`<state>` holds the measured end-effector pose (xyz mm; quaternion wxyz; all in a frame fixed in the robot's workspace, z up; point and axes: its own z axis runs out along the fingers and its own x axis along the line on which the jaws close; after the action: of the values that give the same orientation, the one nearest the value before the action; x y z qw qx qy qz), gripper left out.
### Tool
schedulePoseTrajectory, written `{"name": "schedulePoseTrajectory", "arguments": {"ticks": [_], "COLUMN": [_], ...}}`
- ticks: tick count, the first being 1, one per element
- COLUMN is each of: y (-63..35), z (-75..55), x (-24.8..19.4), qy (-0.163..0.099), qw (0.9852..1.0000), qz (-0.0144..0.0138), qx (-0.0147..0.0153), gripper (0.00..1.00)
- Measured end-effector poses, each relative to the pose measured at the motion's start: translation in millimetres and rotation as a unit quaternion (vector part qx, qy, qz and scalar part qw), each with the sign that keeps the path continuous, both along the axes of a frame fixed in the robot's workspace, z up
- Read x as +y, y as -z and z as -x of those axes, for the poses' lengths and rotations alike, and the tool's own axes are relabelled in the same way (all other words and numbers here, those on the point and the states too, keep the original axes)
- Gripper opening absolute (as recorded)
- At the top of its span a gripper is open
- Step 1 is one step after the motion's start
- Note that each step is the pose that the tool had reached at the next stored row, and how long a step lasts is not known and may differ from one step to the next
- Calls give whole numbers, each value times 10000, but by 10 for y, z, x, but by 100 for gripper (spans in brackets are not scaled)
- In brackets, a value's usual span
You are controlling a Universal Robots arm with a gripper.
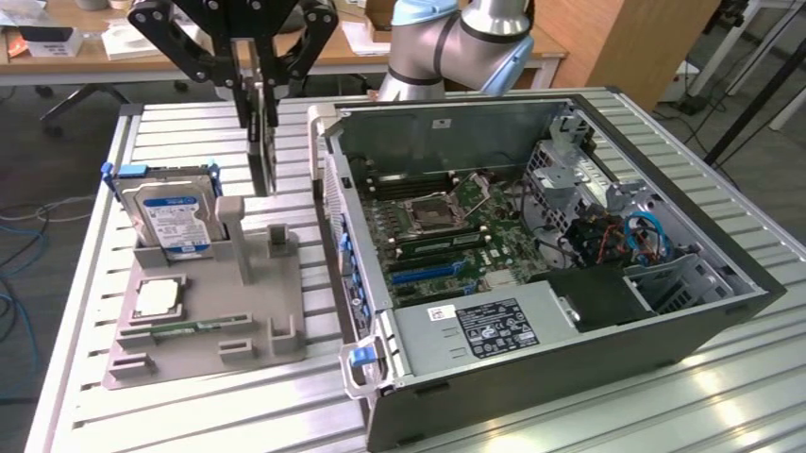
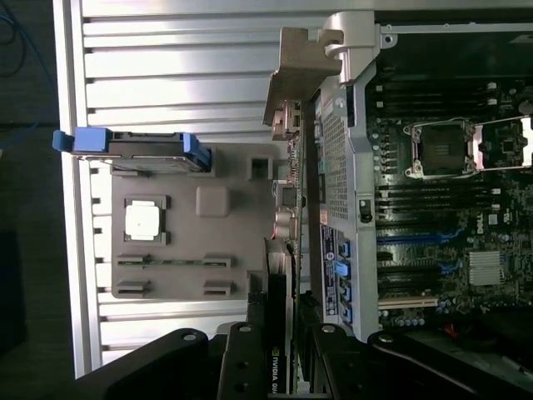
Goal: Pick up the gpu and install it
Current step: 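Pick up the gpu and move the gpu toward the slot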
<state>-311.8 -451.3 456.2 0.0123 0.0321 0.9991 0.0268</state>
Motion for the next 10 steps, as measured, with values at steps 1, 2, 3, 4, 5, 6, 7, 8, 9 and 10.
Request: {"name": "schedulePoseTrajectory", "arguments": {"ticks": [1, 2, 3, 4, 5, 6, 7, 8, 9, 10], "y": [0, -1, -1, 0, 0, -1, -1, -1, -1, 0], "z": [-4, -7, -10, -12, -14, -16, -18, -20, -22, -29], "x": [0, 0, 0, 0, 0, 0, 0, 0, 0, 0], "qy": [0, 0, 0, 0, 0, 0, 0, 0, 0, -1], "qw": [10000, 10000, 10000, 10000, 10000, 10000, 10000, 10000, 10000, 10000], "qz": [0, 0, 1, 0, 0, 0, 1, 0, 0, 0], "qx": [0, 1, 1, 0, 0, 0, 1, 1, 1, 0], "gripper": [27, 27, 27, 27, 27, 27, 27, 27, 27, 27]}}
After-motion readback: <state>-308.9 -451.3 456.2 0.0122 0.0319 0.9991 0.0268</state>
